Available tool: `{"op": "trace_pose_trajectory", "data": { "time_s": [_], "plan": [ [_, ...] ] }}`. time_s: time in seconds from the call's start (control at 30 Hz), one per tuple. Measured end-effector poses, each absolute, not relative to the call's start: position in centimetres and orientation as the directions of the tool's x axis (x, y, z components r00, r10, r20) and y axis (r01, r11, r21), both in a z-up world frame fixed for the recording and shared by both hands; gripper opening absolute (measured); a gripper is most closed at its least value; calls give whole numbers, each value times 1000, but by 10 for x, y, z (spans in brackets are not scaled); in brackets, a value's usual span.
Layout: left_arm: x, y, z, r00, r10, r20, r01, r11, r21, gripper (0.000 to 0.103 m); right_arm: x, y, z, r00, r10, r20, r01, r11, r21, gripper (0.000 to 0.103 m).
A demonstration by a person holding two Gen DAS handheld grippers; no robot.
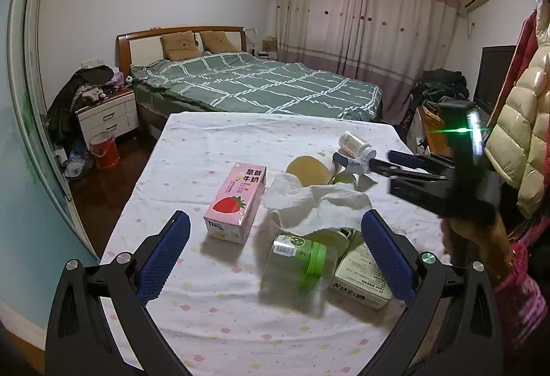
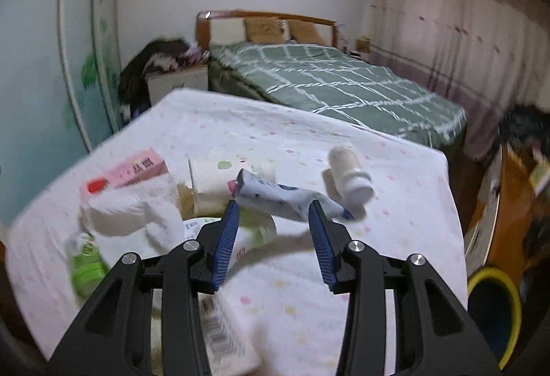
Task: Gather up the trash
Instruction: 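Move the right tool back over the table toward the tube, then grasp the white-and-blue tube with the right tool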
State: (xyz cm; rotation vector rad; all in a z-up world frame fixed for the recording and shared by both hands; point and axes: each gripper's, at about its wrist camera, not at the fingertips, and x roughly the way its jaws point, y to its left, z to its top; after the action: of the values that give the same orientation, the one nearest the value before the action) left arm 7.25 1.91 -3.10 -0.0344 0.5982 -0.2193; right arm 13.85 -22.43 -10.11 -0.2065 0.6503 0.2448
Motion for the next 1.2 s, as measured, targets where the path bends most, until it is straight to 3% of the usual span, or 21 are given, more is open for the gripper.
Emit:
{"op": "trace_pose_trajectory", "data": {
  "time_s": [0.43, 0.47, 0.57, 0.93, 1.2],
  "plan": [
    [89, 21, -46, 775, -232, -588, 192, 973, -131, 98, 177, -192, -135, 750, 109, -653, -390, 869, -303, 38],
    [90, 21, -48, 773, -233, -590, 193, 972, -131, 98, 177, -193, -135, 752, 103, -651, -387, 869, -309, 24],
    [94, 19, -51, 766, -236, -598, 195, 972, -132, 98, 182, -198, -131, 758, 89, -646, -364, 880, -306, 3],
    [99, 6, -60, 750, -260, -609, 230, 965, -130, 98, 147, -249, -79, 778, 246, -578, -347, 935, -69, 1],
    [98, -1, -59, 747, -278, -604, 250, 959, -132, 98, 186, -232, -101, 687, 245, -684, -402, 913, -76, 5]
  ]
}}
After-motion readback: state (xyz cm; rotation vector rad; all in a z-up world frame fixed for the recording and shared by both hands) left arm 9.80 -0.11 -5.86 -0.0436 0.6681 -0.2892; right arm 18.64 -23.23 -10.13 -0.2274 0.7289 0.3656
